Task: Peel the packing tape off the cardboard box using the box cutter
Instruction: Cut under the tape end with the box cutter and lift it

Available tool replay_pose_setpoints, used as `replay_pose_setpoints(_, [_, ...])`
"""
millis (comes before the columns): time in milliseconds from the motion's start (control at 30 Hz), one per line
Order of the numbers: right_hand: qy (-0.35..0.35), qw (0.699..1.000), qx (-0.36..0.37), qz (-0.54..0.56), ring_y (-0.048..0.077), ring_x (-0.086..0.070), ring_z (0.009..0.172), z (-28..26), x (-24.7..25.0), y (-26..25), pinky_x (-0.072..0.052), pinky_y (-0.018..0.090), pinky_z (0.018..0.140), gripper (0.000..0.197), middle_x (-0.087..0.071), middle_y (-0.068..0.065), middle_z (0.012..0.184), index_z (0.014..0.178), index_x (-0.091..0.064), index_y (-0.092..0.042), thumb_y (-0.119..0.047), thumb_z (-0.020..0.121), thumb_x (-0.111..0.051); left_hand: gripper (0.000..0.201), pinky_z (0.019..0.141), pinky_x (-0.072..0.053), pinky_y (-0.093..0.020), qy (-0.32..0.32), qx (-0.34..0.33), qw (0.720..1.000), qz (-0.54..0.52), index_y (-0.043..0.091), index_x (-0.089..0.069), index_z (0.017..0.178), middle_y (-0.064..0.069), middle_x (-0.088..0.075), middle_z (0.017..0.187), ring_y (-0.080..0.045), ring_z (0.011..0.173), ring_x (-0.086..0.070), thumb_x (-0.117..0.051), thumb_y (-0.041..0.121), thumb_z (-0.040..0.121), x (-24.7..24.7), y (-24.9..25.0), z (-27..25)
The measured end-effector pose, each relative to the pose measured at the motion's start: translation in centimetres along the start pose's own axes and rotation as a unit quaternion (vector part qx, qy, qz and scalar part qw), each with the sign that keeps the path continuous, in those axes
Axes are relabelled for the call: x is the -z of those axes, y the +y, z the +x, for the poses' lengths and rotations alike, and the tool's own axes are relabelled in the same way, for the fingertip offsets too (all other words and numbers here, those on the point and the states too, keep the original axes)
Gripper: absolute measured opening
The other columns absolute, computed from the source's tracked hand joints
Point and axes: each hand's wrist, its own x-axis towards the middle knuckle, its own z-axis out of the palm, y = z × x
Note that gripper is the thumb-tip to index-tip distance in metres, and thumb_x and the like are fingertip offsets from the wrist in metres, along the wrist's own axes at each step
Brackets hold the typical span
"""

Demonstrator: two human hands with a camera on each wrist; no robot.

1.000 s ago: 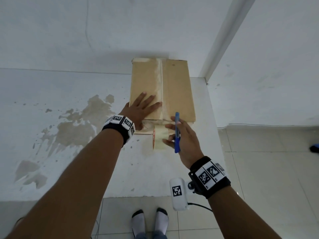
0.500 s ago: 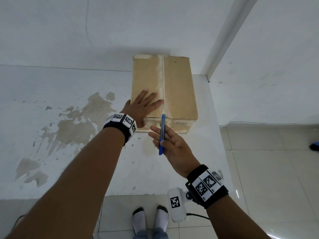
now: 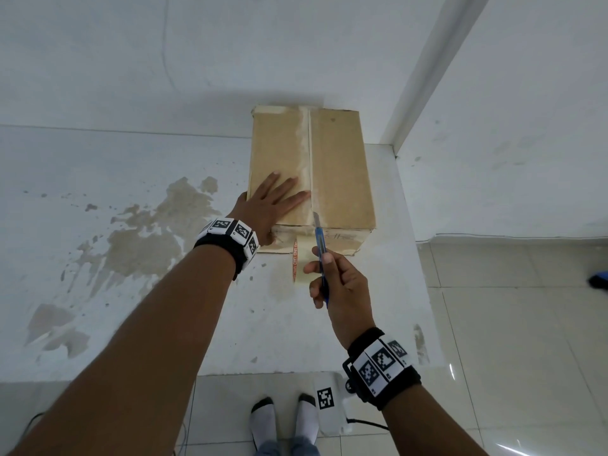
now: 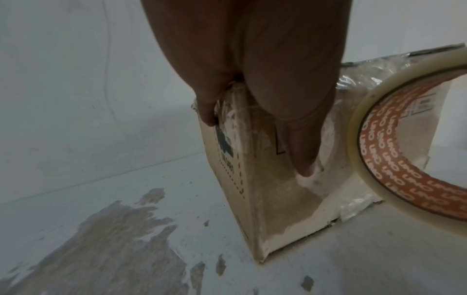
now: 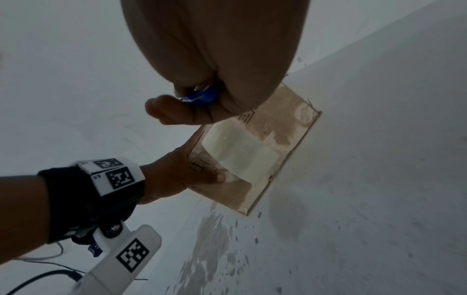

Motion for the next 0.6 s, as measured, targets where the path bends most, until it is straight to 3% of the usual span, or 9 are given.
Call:
replay_pose_setpoints(100, [0.032, 0.999, -0.016, -0.008, 0.011, -0.049, 0.046, 0.2, -0.3, 0.3, -0.034, 0.022, 0.04, 0.032, -0.068, -0.001, 0.075, 0.111, -0.066, -0.004, -0.029, 0.104, -0.048, 0.122, 0.106, -0.033, -0.065, 0.003, -0.002, 1.0, 0.0, 0.043, 0.01, 0.155, 0.011, 0.015, 0.166, -0.022, 0.152, 0.019, -0.082, 0.022, 0.076, 0.0, 0.0, -0.1])
replay_pose_setpoints(233, [0.044, 0.999, -0.029, -0.012, 0.012, -0.049, 0.046, 0.4, -0.6, 0.6, -0.034, 0.022, 0.04, 0.033, -0.067, -0.002, 0.073, 0.106, -0.067, -0.004, -0.031, 0.103, -0.049, 0.122, 0.106, -0.03, -0.066, -0.008, -0.007, 1.0, -0.009, 0.043, 0.01, 0.155, 0.01, 0.016, 0.166, -0.022, 0.152, 0.019, -0.081, 0.021, 0.077, 0.0, 0.0, 0.0])
replay_pose_setpoints(367, [0.045, 0.998, -0.027, -0.018, 0.012, -0.049, 0.046, 0.3, -0.4, 0.0, -0.034, 0.021, 0.04, 0.031, -0.067, -0.003, 0.07, 0.099, -0.067, -0.007, -0.032, 0.103, -0.049, 0.117, 0.114, -0.012, -0.069, -0.035, 0.004, 0.999, -0.001, 0.042, 0.017, 0.153, 0.008, 0.022, 0.165, -0.024, 0.151, 0.022, -0.072, 0.012, 0.083, 1.0, 0.8, -0.4])
replay_pose_setpoints(433, [0.047, 0.999, -0.016, -0.02, 0.011, -0.049, 0.045, 0.7, 0.0, -0.6, -0.033, 0.02, 0.04, 0.03, -0.066, -0.002, 0.069, 0.098, -0.065, -0.005, -0.03, 0.103, -0.049, 0.11, 0.119, 0.001, -0.061, -0.031, 0.049, 0.998, 0.009, 0.034, 0.022, 0.153, -0.001, 0.025, 0.164, -0.03, 0.15, 0.023, -0.06, 0.003, 0.088, 1.7, 1.6, -1.2])
replay_pose_setpoints(500, [0.048, 0.999, -0.008, -0.024, 0.012, -0.049, 0.043, 1.2, 0.5, -1.2, -0.033, 0.02, 0.039, 0.03, -0.066, 0.0, 0.068, 0.098, -0.065, -0.004, -0.03, 0.103, -0.05, 0.111, 0.12, 0.006, -0.056, 0.045, 0.129, 0.988, -0.073, 0.025, 0.024, 0.154, -0.009, 0.023, 0.164, -0.036, 0.149, 0.022, -0.054, -0.009, 0.081, 1.7, 2.9, -2.8])
replay_pose_setpoints(533, [0.048, 0.998, -0.004, -0.029, 0.012, -0.048, 0.043, 1.4, 0.8, -1.5, -0.033, 0.021, 0.04, 0.03, -0.066, 0.0, 0.068, 0.097, -0.065, -0.004, -0.03, 0.103, -0.05, 0.111, 0.121, 0.005, -0.054, 0.122, 0.17, 0.964, -0.161, 0.023, 0.017, 0.156, -0.011, 0.015, 0.166, -0.036, 0.151, 0.016, -0.053, -0.011, 0.076, 1.4, 3.7, -3.7])
replay_pose_setpoints(600, [0.044, 0.998, 0.005, -0.053, 0.012, -0.047, 0.042, 2.0, 1.4, -2.2, -0.033, 0.021, 0.04, 0.03, -0.067, 0.002, 0.069, 0.096, -0.066, -0.005, -0.031, 0.102, -0.051, 0.093, 0.117, -0.012, -0.049, 0.297, 0.219, 0.87, -0.328, 0.015, -0.018, 0.153, -0.014, -0.021, 0.158, -0.033, 0.146, -0.015, -0.055, -0.002, 0.07, 0.1, 5.9, -5.3])
